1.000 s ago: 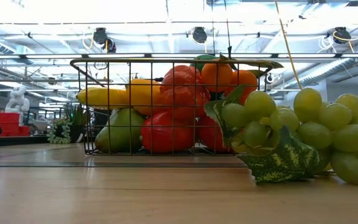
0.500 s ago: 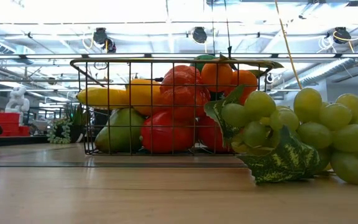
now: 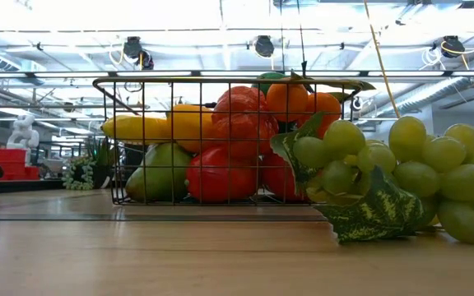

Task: Build produce basket
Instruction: Put the violet grapes into the gold wire basket

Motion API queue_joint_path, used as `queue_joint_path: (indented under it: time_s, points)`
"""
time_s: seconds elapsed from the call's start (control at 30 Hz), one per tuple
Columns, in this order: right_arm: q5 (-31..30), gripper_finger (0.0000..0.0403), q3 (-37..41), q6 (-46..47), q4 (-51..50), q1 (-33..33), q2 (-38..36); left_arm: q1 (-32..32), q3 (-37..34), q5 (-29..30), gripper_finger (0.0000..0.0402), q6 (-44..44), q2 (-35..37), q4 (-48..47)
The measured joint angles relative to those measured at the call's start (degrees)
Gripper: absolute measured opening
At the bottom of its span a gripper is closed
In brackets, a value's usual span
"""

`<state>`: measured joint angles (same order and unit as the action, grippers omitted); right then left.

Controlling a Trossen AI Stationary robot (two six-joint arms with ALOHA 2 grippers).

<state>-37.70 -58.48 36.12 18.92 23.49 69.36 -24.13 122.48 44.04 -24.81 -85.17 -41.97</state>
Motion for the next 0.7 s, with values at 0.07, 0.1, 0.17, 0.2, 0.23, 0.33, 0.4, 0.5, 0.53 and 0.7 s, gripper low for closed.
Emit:
queue_joint_path:
  time_s: [0.07,0.1,0.17,0.2,0.23,0.33,0.4,0.5,0.53,0.7]
  points:
    - [0.1,0.0393,0.0,-1.1,0.0,0.0,0.0,-0.3,0.0,-0.9,0.0002,3.8,0.0,0.9]
    - [0.1,0.0393,0.0,-1.4,0.1,0.0,0.0,-0.4,0.0,-1.1,0.0002,5.6,0.0,1.6]
    - [0.6,0.0393,0.0,-2.4,0.1,0.0,0.0,-0.4,0.0,-2.0,0.0002,10.5,0.0,3.3]
    - [1.4,0.0392,0.0,-2.8,0.1,0.0,0.0,-0.4,0.0,-2.2,0.0002,13.8,0.0,4.3]
    - [2.1,0.0391,0.0,-3.0,0.1,0.0,-0.1,-0.4,0.0,-2.2,0.0002,17.3,0.0,5.3]
    - [3.9,0.0378,0.0,-4.1,0.3,0.0,-0.3,-0.4,0.0,-2.4,0.0002,28.8,0.0,6.8]
    - [5.1,0.0361,0.0,-5.2,0.2,0.1,-0.4,-0.9,0.0,-2.4,0.0001,37.1,0.0,6.9]
    - [7.5,0.0327,0.0,-7.2,0.1,0.2,-0.6,-2.0,0.0,-2.4,0.0001,47.5,0.0,6.8]
    - [8.1,0.0314,0.0,-7.7,0.2,0.3,-0.6,-2.6,0.0,-2.5,0.0001,50.4,0.0,6.8]
    - [12.5,0.0251,0.0,-10.5,0.1,0.6,-0.8,-4.3,0.1,-2.6,0.0001,63.7,-1.3,6.6]
